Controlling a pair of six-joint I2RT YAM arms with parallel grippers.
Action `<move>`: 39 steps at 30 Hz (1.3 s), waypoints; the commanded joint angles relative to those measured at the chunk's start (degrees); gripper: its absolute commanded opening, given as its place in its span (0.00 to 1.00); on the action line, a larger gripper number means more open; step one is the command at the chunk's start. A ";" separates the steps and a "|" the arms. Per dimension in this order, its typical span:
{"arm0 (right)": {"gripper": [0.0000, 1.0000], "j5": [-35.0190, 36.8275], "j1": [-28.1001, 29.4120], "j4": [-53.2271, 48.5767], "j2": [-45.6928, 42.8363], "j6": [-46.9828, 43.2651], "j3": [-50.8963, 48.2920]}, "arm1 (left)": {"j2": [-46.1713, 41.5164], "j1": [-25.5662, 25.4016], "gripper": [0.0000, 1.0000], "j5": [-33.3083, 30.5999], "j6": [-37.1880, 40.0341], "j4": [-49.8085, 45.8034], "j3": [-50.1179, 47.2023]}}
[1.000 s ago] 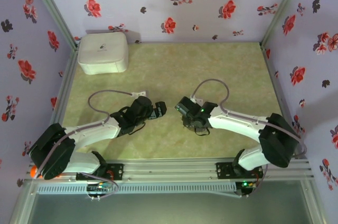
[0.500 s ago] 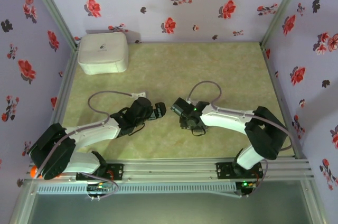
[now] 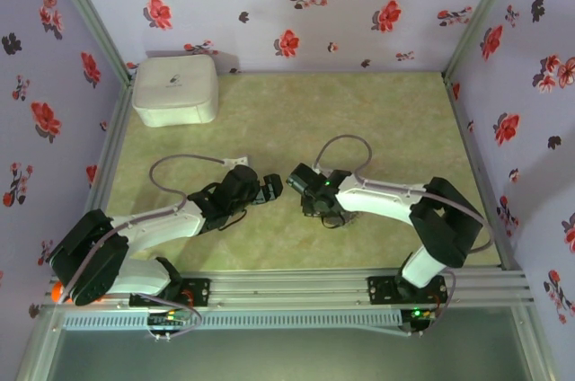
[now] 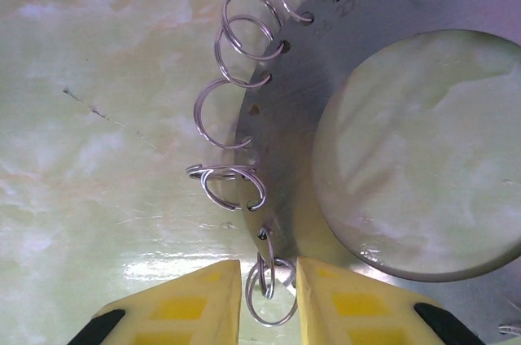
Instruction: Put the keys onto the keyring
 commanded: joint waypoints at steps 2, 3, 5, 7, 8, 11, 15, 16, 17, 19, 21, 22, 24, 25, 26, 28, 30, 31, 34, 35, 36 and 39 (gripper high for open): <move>0.24 0.26 0.55 -0.36 2.00 -0.91 1.42 | -0.22 0.41 1.00 -0.77 0.49 -0.24 0.39; 0.23 0.31 0.57 -0.38 2.30 -0.92 1.28 | -0.22 0.41 1.00 -0.73 0.48 -0.25 0.39; 0.21 0.38 0.58 -0.17 2.64 -0.90 1.18 | -0.21 0.41 1.00 -0.68 0.50 -0.33 0.57; 0.19 0.51 0.55 0.01 2.93 -0.93 1.05 | -0.14 0.37 1.00 -0.68 0.52 -0.41 0.60; 0.17 0.58 0.56 -0.02 3.02 -1.04 1.07 | -0.12 0.46 1.00 -0.65 0.49 -0.42 0.65; 0.16 0.86 0.57 0.07 3.46 -1.26 1.24 | -0.26 0.41 1.00 -0.68 0.44 -0.76 0.72; 0.14 0.73 0.62 0.23 4.36 -1.47 1.44 | -0.84 0.48 1.00 -0.76 0.36 -0.87 0.29; 0.13 0.73 0.58 0.39 4.45 -1.43 1.31 | -0.84 0.45 1.00 -0.72 0.35 -0.73 0.17; 0.12 0.73 0.57 0.57 4.52 -1.44 1.16 | -0.72 0.41 1.00 -0.78 0.33 -0.68 0.15; 0.10 0.81 0.54 0.63 4.60 -1.44 1.02 | -0.50 0.41 1.00 -0.74 0.41 -0.68 0.30; 0.05 1.06 0.60 0.52 4.08 -1.61 0.80 | -0.55 0.42 1.00 -0.74 0.51 -0.82 0.50; 0.03 1.30 0.58 0.42 3.56 -1.64 0.69 | -0.64 0.39 1.00 -0.74 0.59 -0.99 0.56; 0.00 2.28 0.63 -0.27 2.06 -2.13 0.32 | -1.13 0.45 1.00 -0.82 0.95 -1.51 0.71; 0.00 2.81 0.69 -0.65 1.17 -2.48 0.22 | -1.38 0.50 1.00 -0.99 1.23 -1.92 0.82; 0.00 3.45 0.63 -1.24 0.14 -3.02 0.22 | -1.82 0.49 1.00 -1.13 1.73 -2.33 0.91; 0.00 4.86 0.63 -2.14 -2.09 -4.32 0.00 | -2.67 0.71 1.00 -1.48 3.09 -2.95 0.92; 0.00 6.31 0.78 -3.03 -4.62 -6.37 0.06 | -3.99 0.84 1.00 -1.72 5.25 -3.39 1.08; 0.00 6.94 0.76 -3.27 -6.00 -7.42 0.20 | -4.64 0.91 1.00 -1.89 6.24 -3.50 1.18; 0.00 8.06 0.72 -3.35 -10.31 -11.76 0.21 | -7.09 1.01 1.00 -2.36 10.76 -2.76 1.40; 0.00 8.10 0.80 -2.70 -11.97 -13.59 -0.03 | -8.06 1.03 1.00 -2.62 12.66 -2.48 1.56; 0.00 8.04 0.73 -1.72 -13.76 -15.48 -0.39 | -8.96 1.09 1.00 -3.22 14.59 -2.51 1.79; 0.00 9.69 0.74 0.73 -18.35 -21.33 -1.03 | -11.28 1.19 1.00 -5.37 20.51 -4.03 3.08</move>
